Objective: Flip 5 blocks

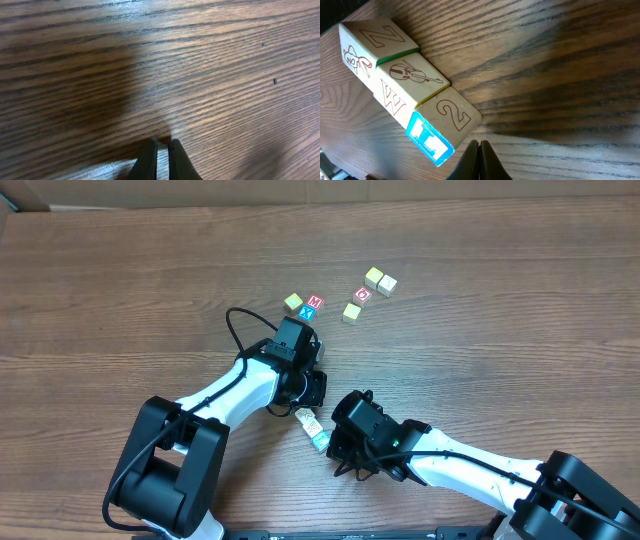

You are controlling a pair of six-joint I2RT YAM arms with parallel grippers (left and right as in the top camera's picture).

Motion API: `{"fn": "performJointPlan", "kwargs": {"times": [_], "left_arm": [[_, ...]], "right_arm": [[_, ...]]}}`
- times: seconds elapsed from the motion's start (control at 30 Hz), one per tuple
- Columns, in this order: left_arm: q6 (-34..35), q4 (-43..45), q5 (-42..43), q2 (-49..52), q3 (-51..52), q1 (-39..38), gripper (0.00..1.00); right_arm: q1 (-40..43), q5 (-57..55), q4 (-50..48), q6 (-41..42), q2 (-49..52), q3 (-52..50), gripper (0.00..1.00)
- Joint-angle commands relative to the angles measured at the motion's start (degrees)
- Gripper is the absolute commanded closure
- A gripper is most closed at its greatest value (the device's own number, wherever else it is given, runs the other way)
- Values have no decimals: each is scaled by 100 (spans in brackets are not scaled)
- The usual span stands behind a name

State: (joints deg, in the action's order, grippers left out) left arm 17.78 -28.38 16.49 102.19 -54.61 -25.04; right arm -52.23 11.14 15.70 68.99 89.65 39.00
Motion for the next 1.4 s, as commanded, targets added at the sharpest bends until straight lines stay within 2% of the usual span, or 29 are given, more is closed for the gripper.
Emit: {"fn": "performJointPlan", "kwargs": {"times": [0.0, 0.97, 1.37], "left_arm": [[-107, -42, -55, 68, -72, -9, 96], [-107, -234, -63, 68, -72, -9, 96], [-107, -262, -306, 66, -74, -7, 95]], "right_arm": [[-22, -55, -20, 4, 24, 114, 96], [-22, -55, -20, 4, 24, 114, 96], [-22, -57, -20, 4, 24, 114, 96]]}}
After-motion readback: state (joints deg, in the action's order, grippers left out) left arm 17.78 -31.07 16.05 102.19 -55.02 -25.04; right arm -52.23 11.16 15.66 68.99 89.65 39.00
